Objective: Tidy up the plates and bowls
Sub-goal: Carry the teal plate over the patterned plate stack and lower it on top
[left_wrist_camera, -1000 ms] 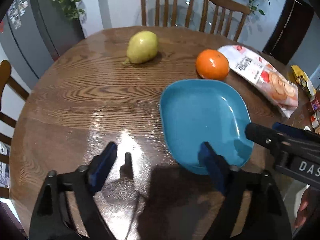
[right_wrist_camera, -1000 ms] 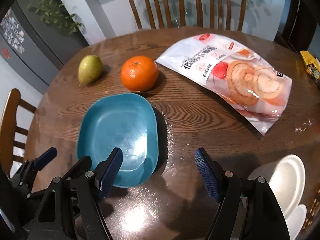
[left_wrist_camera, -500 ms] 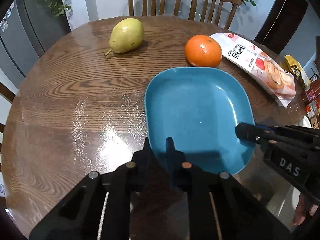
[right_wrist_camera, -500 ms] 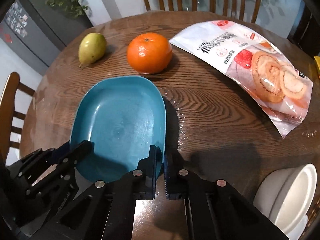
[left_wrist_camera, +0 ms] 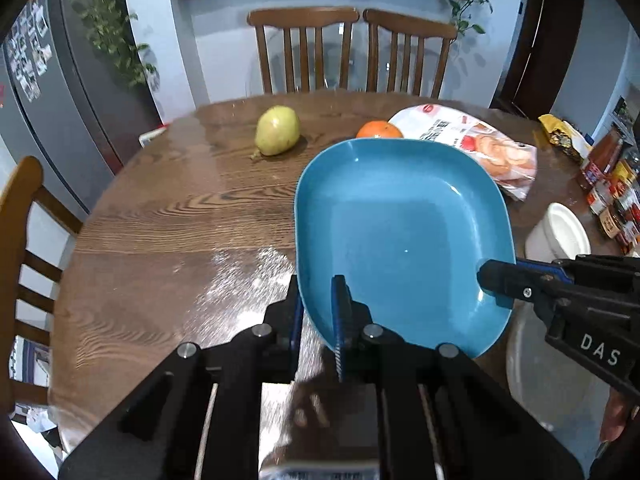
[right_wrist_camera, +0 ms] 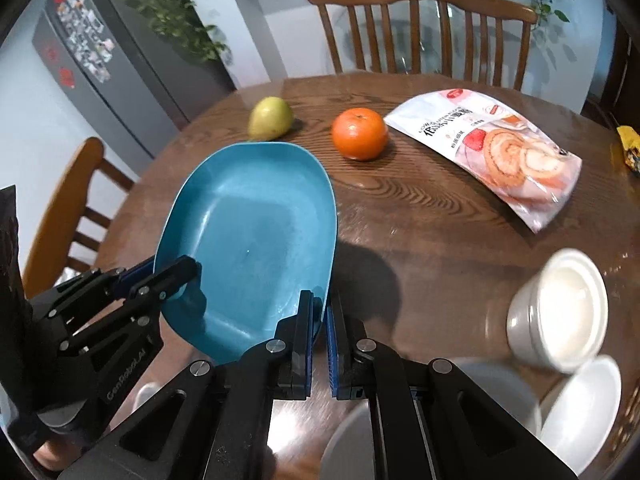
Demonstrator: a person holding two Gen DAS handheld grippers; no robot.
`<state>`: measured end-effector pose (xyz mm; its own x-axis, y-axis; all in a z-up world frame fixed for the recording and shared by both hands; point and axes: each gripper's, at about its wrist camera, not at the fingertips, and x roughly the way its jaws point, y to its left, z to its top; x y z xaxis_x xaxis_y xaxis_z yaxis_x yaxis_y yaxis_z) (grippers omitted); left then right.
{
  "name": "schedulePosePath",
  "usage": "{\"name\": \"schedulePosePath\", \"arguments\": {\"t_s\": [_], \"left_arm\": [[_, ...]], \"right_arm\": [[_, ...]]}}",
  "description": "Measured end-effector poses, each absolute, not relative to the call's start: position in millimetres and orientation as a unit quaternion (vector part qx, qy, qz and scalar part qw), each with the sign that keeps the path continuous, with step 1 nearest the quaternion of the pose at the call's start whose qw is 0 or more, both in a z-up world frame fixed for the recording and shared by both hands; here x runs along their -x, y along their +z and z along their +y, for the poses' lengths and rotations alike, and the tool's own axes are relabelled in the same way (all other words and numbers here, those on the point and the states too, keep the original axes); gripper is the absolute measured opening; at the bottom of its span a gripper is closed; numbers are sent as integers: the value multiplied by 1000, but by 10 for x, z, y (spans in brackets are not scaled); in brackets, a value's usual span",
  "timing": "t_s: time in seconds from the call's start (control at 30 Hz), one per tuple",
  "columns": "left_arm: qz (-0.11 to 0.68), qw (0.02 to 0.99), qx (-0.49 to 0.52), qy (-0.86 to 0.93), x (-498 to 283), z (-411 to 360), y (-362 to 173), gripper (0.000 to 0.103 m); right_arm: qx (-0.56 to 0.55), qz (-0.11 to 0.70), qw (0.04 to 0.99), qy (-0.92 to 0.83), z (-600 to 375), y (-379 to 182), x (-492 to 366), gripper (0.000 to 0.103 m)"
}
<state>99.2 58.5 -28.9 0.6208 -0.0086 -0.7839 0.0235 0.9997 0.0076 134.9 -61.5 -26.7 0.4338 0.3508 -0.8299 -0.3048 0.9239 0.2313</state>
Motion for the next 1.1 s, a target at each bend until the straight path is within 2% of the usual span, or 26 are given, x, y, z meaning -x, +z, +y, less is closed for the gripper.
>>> {"name": "schedulePosePath", "arguments": {"t_s": [0.53,1.1], "left_arm": [[396,918,-28,-12,-68,599,-19,11],[453,891,-25,15,373,795,-444,11]], "right_arm": [[-48,469,853,225,-644,-45,-320,9],[-30,516,819,249,-340,-460,139,10]]}}
